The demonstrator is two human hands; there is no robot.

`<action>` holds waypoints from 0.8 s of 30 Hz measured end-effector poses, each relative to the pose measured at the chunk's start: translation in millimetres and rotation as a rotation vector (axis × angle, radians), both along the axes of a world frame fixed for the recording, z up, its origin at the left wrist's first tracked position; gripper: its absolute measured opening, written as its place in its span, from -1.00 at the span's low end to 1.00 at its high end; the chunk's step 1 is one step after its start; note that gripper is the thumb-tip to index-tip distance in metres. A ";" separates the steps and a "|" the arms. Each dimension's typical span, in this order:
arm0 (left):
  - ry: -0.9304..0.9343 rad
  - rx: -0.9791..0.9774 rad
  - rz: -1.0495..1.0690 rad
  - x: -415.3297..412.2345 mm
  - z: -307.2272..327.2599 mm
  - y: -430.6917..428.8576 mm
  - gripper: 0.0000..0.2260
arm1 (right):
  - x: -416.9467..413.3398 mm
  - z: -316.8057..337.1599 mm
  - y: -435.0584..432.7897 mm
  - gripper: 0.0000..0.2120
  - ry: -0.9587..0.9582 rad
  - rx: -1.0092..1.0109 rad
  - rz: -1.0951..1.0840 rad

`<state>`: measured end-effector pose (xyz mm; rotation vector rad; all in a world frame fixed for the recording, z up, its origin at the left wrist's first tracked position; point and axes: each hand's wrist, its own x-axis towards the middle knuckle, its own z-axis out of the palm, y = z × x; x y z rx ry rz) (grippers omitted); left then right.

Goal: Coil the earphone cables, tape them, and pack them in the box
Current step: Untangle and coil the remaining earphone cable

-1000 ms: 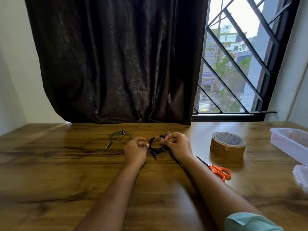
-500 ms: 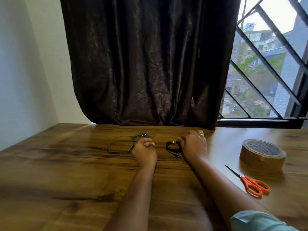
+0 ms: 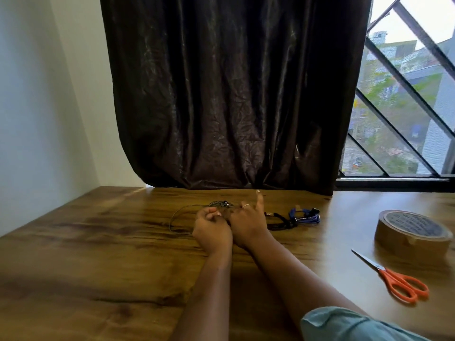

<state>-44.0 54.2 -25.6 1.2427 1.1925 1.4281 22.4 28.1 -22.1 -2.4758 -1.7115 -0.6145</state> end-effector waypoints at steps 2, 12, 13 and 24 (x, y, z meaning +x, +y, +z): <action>0.022 0.006 -0.012 0.4 0.9 -0.7 -0.90 | -3.4 1.4 1.8 -0.63 0.022 -0.038 -0.005; 0.106 0.064 -0.033 -2.3 3.1 -4.9 -0.90 | -16.7 -0.6 -12.1 -0.74 0.187 0.001 -0.025; 0.119 0.073 -0.040 -2.5 2.6 -4.1 -0.90 | -17.4 0.1 -17.0 -0.72 0.193 -0.005 -0.008; 0.924 0.556 -0.532 3.9 4.7 -32.8 -0.57 | 45.3 11.0 -146.2 -0.69 0.306 0.542 0.099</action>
